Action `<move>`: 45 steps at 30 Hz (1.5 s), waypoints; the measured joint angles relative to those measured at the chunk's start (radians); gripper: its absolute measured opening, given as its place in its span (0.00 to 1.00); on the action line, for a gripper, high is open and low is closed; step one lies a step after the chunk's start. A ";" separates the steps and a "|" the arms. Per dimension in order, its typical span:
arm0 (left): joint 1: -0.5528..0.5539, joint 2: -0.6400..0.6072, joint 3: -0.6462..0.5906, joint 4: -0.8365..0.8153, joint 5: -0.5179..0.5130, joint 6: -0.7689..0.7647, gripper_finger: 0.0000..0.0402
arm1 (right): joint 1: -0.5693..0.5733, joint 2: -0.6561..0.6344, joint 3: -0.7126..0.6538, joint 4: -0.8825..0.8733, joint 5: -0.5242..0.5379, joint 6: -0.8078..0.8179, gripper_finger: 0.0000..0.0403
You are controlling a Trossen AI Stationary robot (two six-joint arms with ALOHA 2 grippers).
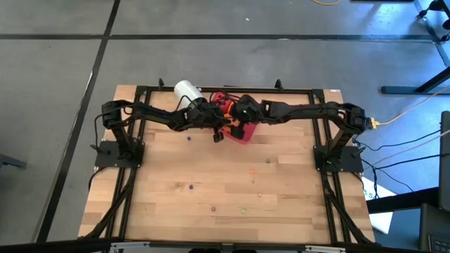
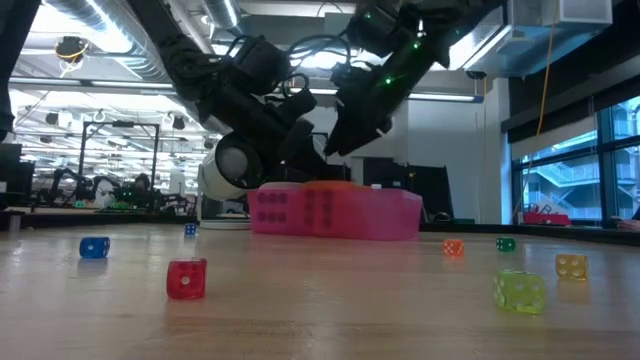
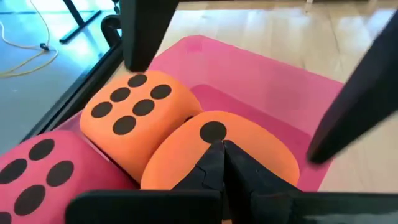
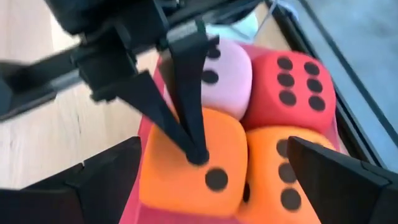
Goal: Pick & Place Dice
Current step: Put the big orange die into the red bin, then put the small green die into the red bin
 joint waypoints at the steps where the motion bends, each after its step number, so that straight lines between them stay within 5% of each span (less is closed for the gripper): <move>1: 0.000 -0.002 0.000 -0.002 0.000 0.006 0.00 | 0.000 0.000 0.020 -0.047 0.000 0.000 0.99; 10: -0.007 -0.062 0.000 -0.016 0.000 0.005 0.00 | 0.002 0.000 0.134 -0.362 0.000 0.087 0.99; 23: -0.046 -0.296 0.002 -0.285 0.001 0.004 0.00 | 0.080 -0.002 0.134 -0.619 -0.006 0.237 0.99; 37: -0.068 -0.507 -0.095 -0.329 0.000 -0.049 0.01 | 0.202 -0.146 0.130 -0.949 0.251 0.482 0.99; 41: -0.073 -0.556 -0.114 -0.343 -0.014 -0.051 0.00 | 0.254 -0.288 0.026 -0.899 0.292 0.498 0.99; 45: -0.089 -0.569 -0.113 -0.341 -0.025 -0.051 0.00 | 0.284 -0.467 -0.223 -0.635 0.139 0.407 0.99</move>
